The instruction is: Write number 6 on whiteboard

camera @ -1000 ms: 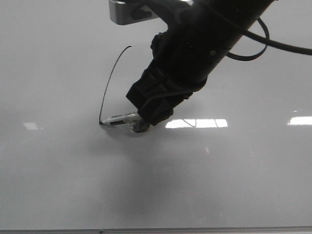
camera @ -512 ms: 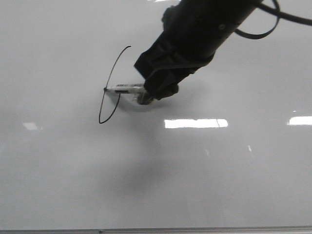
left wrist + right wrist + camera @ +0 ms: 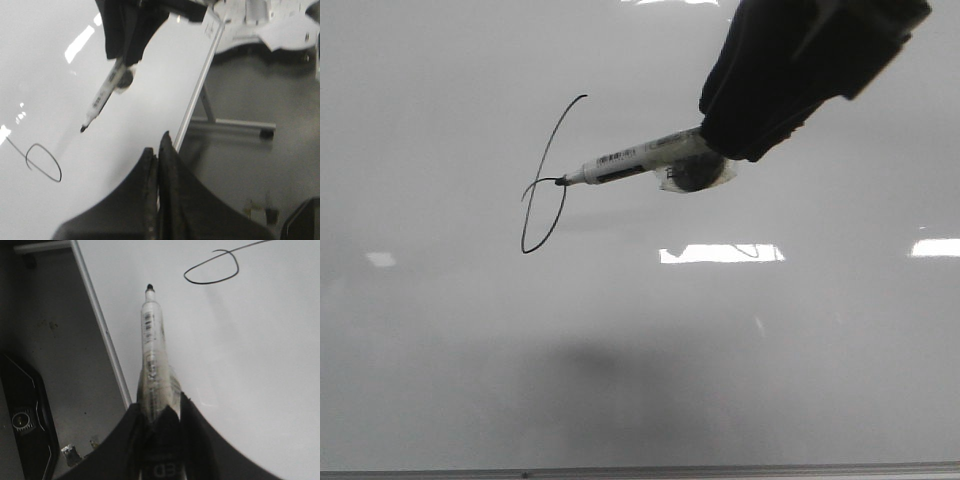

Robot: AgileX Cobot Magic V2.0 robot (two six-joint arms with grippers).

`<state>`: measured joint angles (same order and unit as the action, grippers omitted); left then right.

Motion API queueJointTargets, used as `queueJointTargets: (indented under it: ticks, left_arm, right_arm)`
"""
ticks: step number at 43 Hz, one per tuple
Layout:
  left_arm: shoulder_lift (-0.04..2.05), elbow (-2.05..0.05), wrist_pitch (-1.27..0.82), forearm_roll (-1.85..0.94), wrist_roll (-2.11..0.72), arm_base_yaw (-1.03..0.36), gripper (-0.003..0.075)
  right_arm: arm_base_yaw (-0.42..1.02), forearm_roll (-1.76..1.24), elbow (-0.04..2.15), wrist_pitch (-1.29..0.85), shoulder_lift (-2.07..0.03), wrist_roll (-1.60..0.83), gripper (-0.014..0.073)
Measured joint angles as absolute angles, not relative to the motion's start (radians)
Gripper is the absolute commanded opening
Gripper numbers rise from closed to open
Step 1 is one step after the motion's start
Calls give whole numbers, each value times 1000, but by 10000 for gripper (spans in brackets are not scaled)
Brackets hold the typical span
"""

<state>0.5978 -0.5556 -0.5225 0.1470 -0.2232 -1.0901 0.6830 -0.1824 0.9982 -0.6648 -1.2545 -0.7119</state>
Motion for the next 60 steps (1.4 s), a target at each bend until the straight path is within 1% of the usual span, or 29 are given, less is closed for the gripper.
queueJointTargets:
  ticks: [2, 4, 8, 10, 12, 17, 22, 26, 41, 47, 49, 52, 55, 59, 60]
  left_arm:
    - [652, -586, -542, 157, -223, -1090, 126]
    - [705, -617, -551, 163, -237, -1090, 209]
    - [811, -677, -554, 168, -285, -1090, 391]
    - [851, -698, -554, 170, -302, -1090, 443]
    - [894, -720, -556, 170, -311, -1090, 468]
    - [972, -758, -556, 187, -320, -1090, 468]
    - [1015, -769, -556, 207, -322, -1090, 445]
    - [1031, -769, -556, 211, -322, -1090, 398]
    - [1033, -771, -558, 213, -325, -1090, 198]
    - [1033, -771, -558, 213, -325, -1090, 87]
    - [1033, -771, -560, 213, -325, -1090, 57]
    - [1033, -771, -565, 213, -329, -1090, 15]
    - [1033, -771, -565, 215, -334, -1090, -11]
    - [1033, -771, -565, 215, -336, -1090, -13]
    - [1033, -771, -565, 215, -336, -1090, -13]
  right_arm:
    - [698, -180, 998, -681, -1237, -721, -60]
    - [716, -180, 998, -691, -1222, -728, -60]
    - [771, -180, 998, -700, -1191, -731, -60]
    - [804, -180, 998, -702, -1183, -734, -60]
    - [831, -180, 998, -704, -1179, -736, -60]
    - [887, -180, 998, -710, -1177, -739, -60]
    - [933, -180, 998, -710, -1177, -740, -60]
    - [954, -180, 998, -710, -1177, -741, -60]
    - [960, -196, 998, -682, -1177, -741, -60]
    - [960, -196, 998, -675, -1177, -741, -49]
    - [960, -196, 998, -670, -1177, -741, -12]
    - [960, -196, 998, -669, -1177, -745, 102]
    - [960, -196, 998, -667, -1177, -747, 266]
    - [960, -196, 998, -660, -1177, -741, 521]
    - [960, -197, 998, -660, -1177, -736, 558]
